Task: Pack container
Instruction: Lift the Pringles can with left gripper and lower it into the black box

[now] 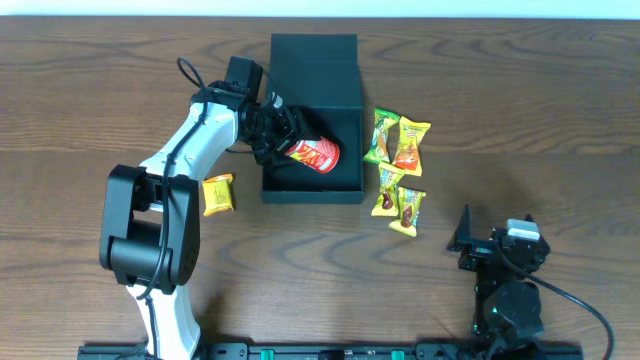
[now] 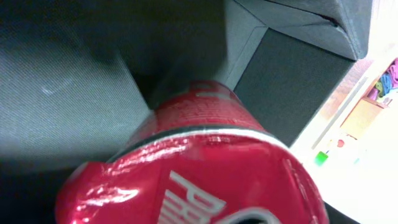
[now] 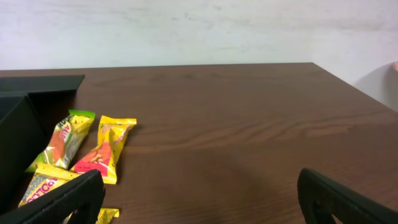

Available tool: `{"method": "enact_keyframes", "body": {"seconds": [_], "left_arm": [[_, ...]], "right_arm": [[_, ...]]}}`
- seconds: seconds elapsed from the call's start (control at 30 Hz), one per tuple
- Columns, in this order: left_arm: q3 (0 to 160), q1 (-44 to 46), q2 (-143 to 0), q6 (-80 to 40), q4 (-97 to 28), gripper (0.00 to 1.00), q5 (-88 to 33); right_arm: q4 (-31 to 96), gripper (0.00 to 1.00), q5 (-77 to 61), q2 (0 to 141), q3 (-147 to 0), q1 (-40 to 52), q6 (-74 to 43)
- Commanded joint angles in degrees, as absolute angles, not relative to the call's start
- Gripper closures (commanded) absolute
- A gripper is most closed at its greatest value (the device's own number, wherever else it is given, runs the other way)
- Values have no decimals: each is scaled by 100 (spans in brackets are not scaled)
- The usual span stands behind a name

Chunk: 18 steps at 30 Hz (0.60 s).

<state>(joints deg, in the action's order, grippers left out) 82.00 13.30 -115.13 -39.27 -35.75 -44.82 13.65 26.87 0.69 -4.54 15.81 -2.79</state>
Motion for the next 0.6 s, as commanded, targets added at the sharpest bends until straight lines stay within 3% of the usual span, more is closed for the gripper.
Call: {"method": "enact_keyframes", "body": {"seconds": [0.0,0.03,0.57], "left_arm": [[8184,1319,-11511,-3986,-3614,13,-4528],[8184,1319,-11511,-3986,-3614,5,-4530],[8187,1315,-11511,-3944,-3614,5,-4254]], "right_arm": [[1411,1,2762,49,-460,1562,-294],[1411,1,2762,49,-460,1562,-294],[1411,1,2762,49,-460,1562,-294]]}}
